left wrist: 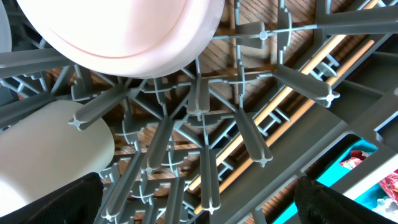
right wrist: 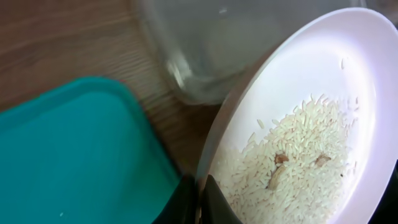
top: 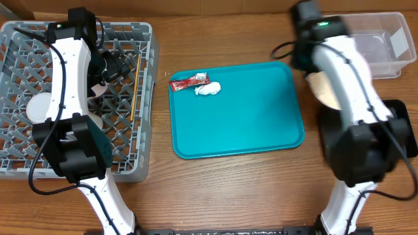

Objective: Sort waste into correct bins and load items into the dishwasher
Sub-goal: 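Lift the plate and carry it right over the black tray, then tilt the plate to pour the rice onto the black tray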

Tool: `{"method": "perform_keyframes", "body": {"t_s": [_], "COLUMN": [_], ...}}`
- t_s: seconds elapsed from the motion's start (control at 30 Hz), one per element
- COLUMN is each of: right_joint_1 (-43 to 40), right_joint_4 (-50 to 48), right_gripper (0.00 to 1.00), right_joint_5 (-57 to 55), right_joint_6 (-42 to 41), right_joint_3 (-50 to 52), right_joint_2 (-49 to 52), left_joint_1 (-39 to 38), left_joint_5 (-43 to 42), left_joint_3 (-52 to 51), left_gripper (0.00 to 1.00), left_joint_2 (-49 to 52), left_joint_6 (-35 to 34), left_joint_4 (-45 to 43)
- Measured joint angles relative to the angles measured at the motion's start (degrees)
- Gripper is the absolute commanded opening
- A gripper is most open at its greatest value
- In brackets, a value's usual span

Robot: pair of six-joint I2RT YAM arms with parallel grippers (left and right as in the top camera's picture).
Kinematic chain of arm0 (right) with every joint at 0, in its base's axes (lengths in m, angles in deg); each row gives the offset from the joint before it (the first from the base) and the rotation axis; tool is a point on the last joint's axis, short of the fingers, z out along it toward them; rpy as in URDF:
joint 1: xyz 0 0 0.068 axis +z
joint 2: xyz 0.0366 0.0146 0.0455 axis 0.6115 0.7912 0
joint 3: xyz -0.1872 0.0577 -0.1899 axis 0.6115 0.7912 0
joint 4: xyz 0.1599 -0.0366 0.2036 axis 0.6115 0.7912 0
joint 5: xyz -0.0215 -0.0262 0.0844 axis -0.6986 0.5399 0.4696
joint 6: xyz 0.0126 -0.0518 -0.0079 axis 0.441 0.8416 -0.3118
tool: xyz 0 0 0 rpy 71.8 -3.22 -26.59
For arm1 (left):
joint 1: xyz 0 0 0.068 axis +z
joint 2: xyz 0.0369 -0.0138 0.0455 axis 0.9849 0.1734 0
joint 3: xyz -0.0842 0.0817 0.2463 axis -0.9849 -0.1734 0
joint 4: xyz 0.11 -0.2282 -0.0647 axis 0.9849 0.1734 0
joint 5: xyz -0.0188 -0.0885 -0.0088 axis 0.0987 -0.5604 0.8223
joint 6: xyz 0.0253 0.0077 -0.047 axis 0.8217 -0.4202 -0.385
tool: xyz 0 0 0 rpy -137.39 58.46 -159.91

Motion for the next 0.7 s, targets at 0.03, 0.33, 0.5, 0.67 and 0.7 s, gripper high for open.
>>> {"method": "perform_keyframes", "body": {"t_s": [0.03,0.33,0.5,0.67,0.7], "right_joint_1": [-1.66,-13.25,-17.59,-21.94,-22.67], "right_joint_4": [-0.09,-1.42,-2.8,-3.26,-3.21], "right_gripper": [0.04,0.04,0.04,0.04,0.04], "right_joint_5": [0.79,8.63,15.8,23.67,24.76], "right_joint_6": [-0.02,-0.02,-0.02,-0.04,-0.02], "right_joint_3": [-0.02,-0.02,-0.02,-0.02,-0.02], "right_joint_2": [-0.61,-2.6,-2.6,-2.6,-2.6], "left_joint_1": [0.0,0.0,0.0,0.0,0.0], "left_joint_5": [-0.02,0.0,0.0,-0.02,0.0], "left_joint_3": [0.0,0.0,0.0,0.0,0.0], "left_gripper": [1.0,1.0,1.0,1.0,1.0], "left_joint_2": [0.0,0.0,0.0,0.0,0.0], "left_joint_6": [0.0,0.0,0.0,0.0,0.0], "left_joint_4": [0.0,-0.02,0.0,-0.02,-0.02]}}
